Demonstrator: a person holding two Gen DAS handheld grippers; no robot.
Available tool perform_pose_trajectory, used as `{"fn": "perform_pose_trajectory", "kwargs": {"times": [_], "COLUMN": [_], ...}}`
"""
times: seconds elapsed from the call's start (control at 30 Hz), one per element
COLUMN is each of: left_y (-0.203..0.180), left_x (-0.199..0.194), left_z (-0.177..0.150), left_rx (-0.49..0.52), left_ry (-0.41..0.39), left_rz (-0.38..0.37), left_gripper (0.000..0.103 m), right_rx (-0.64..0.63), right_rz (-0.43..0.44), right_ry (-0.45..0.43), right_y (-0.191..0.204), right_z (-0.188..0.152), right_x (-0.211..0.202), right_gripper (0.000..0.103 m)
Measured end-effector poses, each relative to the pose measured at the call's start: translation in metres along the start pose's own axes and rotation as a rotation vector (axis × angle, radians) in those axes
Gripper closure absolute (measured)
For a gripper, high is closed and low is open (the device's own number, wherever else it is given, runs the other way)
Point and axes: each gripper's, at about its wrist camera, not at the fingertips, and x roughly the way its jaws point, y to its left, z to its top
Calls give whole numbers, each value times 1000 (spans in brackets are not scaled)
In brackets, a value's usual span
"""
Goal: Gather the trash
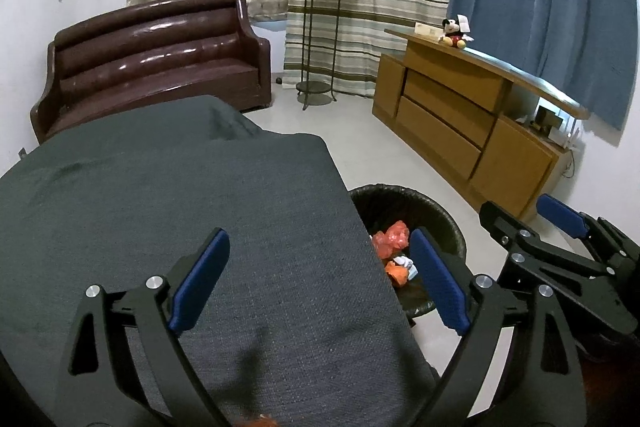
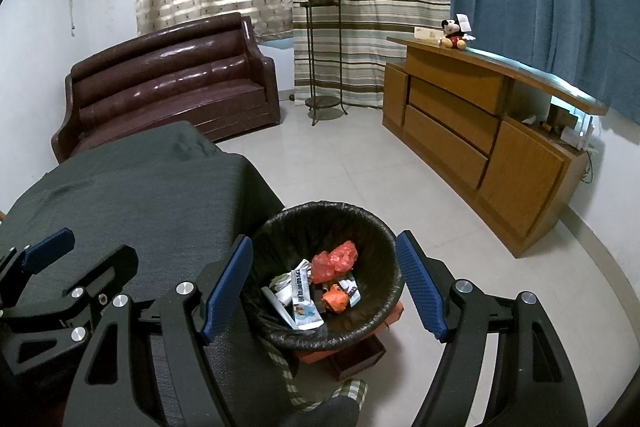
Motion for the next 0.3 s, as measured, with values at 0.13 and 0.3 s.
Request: {"fn": "perform_pose_trajectory", "kwargs": {"times": [0.13,0.3], "left_y": [2,12], "left_x": [3,9], "left_z": [0,-3], "left_rx": [5,-1], "left_ry": [7,36], "left_rz": [28,60], "left_gripper": [13,13], "right_rx": [-4,-14], "right_rz": [3,9], "right_ry": [2,12], "right_y": [1,5], "right_z": [-1,-2], "right_x": [0,2], "right_gripper": [31,31]}}
